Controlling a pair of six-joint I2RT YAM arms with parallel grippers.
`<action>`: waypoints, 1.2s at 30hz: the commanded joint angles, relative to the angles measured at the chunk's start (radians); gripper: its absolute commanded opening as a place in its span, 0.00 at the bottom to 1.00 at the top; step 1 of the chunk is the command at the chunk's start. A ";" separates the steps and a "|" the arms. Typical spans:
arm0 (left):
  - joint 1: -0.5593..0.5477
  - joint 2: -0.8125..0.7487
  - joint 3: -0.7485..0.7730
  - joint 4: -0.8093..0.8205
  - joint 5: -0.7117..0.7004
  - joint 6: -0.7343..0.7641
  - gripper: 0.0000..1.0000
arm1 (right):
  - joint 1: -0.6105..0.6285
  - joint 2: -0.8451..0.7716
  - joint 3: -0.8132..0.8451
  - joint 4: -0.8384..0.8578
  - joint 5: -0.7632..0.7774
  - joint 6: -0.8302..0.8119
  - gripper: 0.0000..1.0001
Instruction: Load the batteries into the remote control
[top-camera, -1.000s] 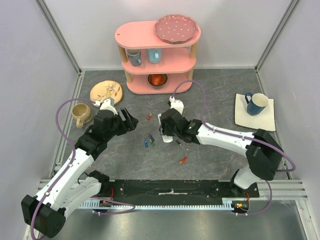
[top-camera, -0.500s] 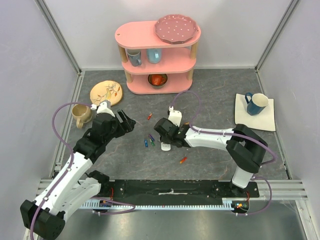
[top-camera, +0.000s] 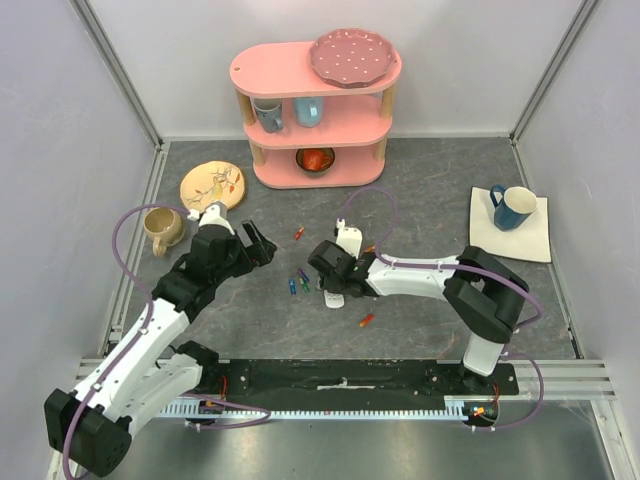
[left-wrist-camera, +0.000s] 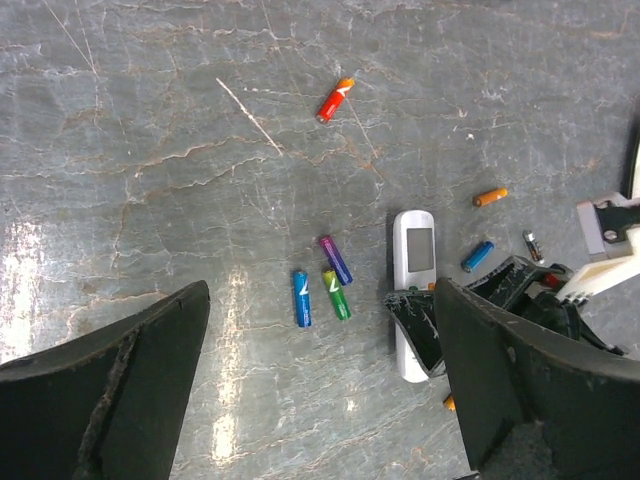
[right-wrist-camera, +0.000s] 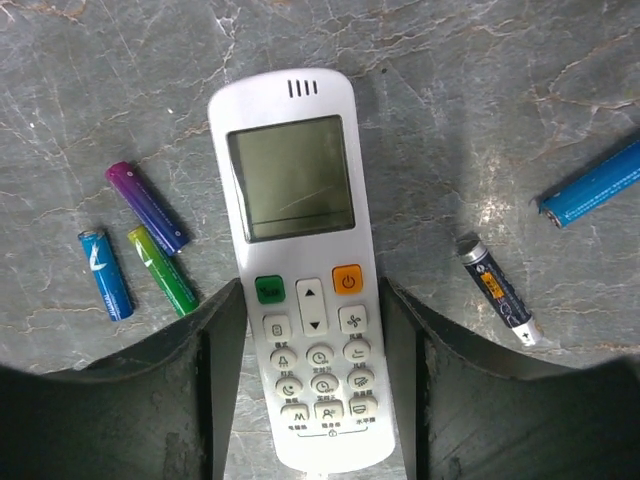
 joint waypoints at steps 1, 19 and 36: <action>0.001 0.045 0.024 -0.001 0.005 0.000 0.99 | 0.003 -0.101 0.009 -0.004 0.034 0.004 0.67; -0.338 0.379 0.165 0.101 -0.121 -0.110 0.91 | 0.001 -0.618 -0.181 -0.050 0.201 -0.499 0.98; -0.436 0.856 0.491 -0.021 -0.185 -0.222 0.87 | 0.001 -0.882 -0.356 -0.010 0.173 -0.568 0.98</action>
